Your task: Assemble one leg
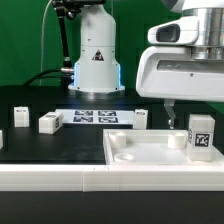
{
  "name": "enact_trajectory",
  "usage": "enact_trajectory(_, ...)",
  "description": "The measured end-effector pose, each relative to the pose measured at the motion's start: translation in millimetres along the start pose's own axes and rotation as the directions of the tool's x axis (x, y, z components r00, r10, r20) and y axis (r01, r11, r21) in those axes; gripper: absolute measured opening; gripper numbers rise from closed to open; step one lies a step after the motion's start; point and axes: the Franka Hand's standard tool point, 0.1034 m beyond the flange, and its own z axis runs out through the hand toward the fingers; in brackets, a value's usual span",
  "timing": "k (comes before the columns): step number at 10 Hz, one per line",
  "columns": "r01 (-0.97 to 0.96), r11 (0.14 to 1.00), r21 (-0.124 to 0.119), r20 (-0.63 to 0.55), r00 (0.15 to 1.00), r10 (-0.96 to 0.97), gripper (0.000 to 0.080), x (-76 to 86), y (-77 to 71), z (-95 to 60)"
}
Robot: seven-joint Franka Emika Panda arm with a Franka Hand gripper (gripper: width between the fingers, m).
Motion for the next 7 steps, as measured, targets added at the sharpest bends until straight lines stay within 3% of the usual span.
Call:
enact_trajectory(2, 0.028, 1.0, 0.0, -0.001, 1.0, -0.028, 0.0649, 0.3, 0.5, 0.0)
enact_trajectory(4, 0.026, 1.0, 0.0, -0.001, 1.0, -0.026, 0.0384, 0.3, 0.6, 0.1)
enact_trajectory(5, 0.025, 1.0, 0.0, -0.001, 1.0, -0.025, 0.029, 0.4, 0.8, 0.1)
enact_trajectory(7, -0.003, 1.0, 0.0, -0.001, 1.0, 0.003, 0.0291, 0.4, 1.0, 0.1)
